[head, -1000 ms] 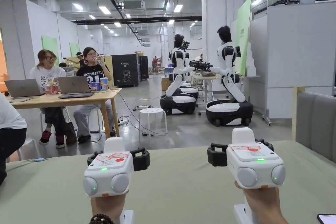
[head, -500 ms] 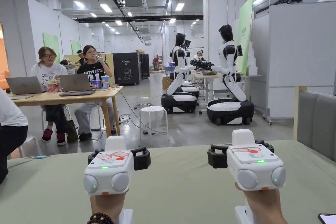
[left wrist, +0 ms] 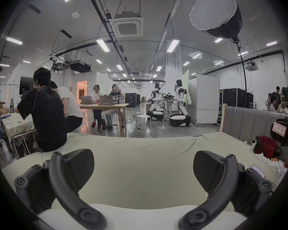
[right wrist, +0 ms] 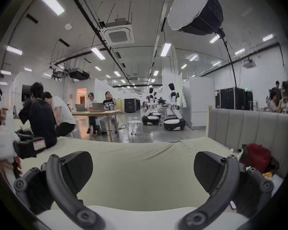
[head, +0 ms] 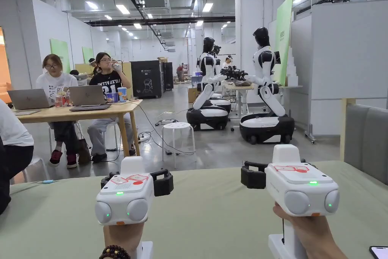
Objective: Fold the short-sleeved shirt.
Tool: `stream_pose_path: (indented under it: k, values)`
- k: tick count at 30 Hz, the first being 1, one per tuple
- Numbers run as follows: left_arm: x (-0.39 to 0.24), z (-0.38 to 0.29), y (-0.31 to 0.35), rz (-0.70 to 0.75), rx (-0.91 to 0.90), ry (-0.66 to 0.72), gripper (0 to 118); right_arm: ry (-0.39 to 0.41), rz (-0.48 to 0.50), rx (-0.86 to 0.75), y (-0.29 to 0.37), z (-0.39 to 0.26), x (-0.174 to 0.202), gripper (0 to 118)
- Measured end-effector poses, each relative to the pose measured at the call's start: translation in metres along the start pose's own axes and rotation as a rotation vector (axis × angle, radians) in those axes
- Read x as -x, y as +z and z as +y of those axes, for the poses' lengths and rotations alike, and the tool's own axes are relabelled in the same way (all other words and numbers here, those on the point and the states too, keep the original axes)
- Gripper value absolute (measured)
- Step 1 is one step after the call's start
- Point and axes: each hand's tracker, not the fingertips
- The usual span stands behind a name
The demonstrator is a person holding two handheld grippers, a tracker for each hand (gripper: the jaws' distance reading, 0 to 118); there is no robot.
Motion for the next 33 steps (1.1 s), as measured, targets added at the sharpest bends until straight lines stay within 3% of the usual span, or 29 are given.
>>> stream_pose_path:
  k: [5, 9, 20, 26, 33]
  values:
    - [-0.001, -0.001, -0.001, 0.002, 0.009, -0.001, 118, -0.069, -0.095, 0.011, -0.002, 0.006, -0.006, 118]
    - [-0.002, -0.002, -0.001, 0.001, 0.009, -0.016, 118, -0.063, -0.197, 0.084, -0.004, 0.010, -0.004, 118]
    - [-0.005, -0.001, -0.002, -0.006, 0.006, -0.027, 118, 0.140, -0.147, 0.053, -0.002, -0.001, 0.007, 118]
    - [-0.004, -0.004, -0.004, 0.000, 0.019, -0.032, 118, 0.165, -0.127, 0.054, -0.002, 0.000, 0.011, 118]
    - [-0.004, -0.005, -0.004, 0.002, 0.019, -0.044, 118, 0.139, -0.148, 0.045, -0.004, -0.003, 0.008, 118]
